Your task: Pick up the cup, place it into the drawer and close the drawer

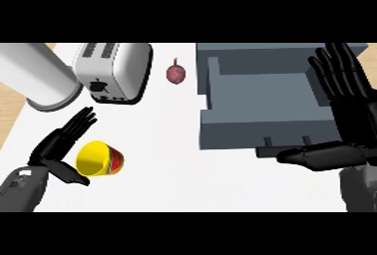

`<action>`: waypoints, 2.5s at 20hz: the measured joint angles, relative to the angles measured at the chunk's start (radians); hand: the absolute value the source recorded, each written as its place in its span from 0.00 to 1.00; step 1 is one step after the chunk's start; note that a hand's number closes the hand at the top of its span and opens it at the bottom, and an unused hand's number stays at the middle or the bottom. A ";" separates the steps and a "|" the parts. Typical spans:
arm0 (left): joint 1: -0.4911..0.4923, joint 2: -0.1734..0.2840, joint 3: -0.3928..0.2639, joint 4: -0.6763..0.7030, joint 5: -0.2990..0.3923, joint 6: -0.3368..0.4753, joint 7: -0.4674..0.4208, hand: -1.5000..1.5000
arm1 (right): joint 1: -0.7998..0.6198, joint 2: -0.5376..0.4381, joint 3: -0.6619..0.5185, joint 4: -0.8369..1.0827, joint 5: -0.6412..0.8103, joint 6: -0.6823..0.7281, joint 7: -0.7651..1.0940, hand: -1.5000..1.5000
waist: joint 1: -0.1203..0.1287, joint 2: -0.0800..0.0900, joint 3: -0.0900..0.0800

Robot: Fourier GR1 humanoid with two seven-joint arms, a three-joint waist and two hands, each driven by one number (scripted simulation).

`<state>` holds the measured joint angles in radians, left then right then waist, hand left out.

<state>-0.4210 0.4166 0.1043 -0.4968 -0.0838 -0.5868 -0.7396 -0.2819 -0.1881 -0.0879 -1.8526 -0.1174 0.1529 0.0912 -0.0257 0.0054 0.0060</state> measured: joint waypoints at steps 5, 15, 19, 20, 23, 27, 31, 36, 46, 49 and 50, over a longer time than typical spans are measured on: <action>-0.001 -0.030 -0.029 0.072 -0.028 0.056 -0.071 0.00 | -0.021 -0.001 0.006 -0.004 0.003 -0.006 0.029 0.00 | -0.007 0.007 -0.009; -0.030 -0.077 -0.069 0.171 -0.061 0.107 -0.166 0.00 | 0.001 -0.006 -0.004 -0.014 -0.014 0.011 0.022 0.00 | -0.016 0.011 -0.012; -0.048 -0.090 -0.083 0.194 -0.070 0.112 -0.184 0.00 | -0.026 -0.017 -0.016 0.009 -0.015 0.013 0.025 0.00 | -0.013 0.012 -0.012; -0.049 -0.095 -0.087 0.198 -0.072 0.112 -0.188 0.00 | -0.028 -0.016 -0.015 0.007 -0.018 0.014 0.027 0.00 | -0.015 0.013 -0.012; -0.066 -0.107 -0.093 0.214 -0.073 0.109 -0.189 0.00 | -0.031 -0.012 -0.008 -0.001 -0.013 0.008 0.035 0.00 | -0.019 0.012 -0.012; -0.085 -0.119 -0.101 0.220 -0.062 0.071 -0.174 1.00 | -0.027 -0.010 -0.003 -0.009 -0.014 0.007 0.047 0.00 | -0.020 0.011 -0.011; -0.083 -0.135 -0.110 0.191 -0.050 0.058 -0.192 1.00 | -0.018 -0.016 -0.007 -0.012 -0.010 0.010 0.046 0.00 | -0.017 0.011 -0.012; -0.081 -0.144 -0.094 0.150 -0.047 0.163 -0.281 1.00 | -0.008 -0.036 -0.033 -0.003 -0.026 0.028 0.037 0.00 | -0.013 0.010 -0.012; -0.078 -0.237 0.132 0.132 0.151 0.380 -0.330 1.00 | 0.004 -0.039 -0.051 -0.013 -0.040 0.029 0.039 0.00 | 0.008 0.004 -0.010; -0.108 -0.248 0.166 0.111 0.185 0.398 -0.325 1.00 | 0.000 -0.048 -0.062 -0.003 -0.042 0.034 0.038 0.00 | 0.011 0.001 -0.009; -0.120 -0.258 0.167 0.103 0.189 0.403 -0.322 1.00 | 0.009 -0.047 -0.059 -0.011 -0.041 0.035 0.040 0.00 | 0.011 0.000 -0.008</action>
<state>-0.5411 0.1588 0.2718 -0.3937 0.1048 -0.1835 -1.0613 -0.2731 -0.2352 -0.1472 -1.8638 -0.1589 0.1876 0.1315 -0.0144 0.0057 -0.0023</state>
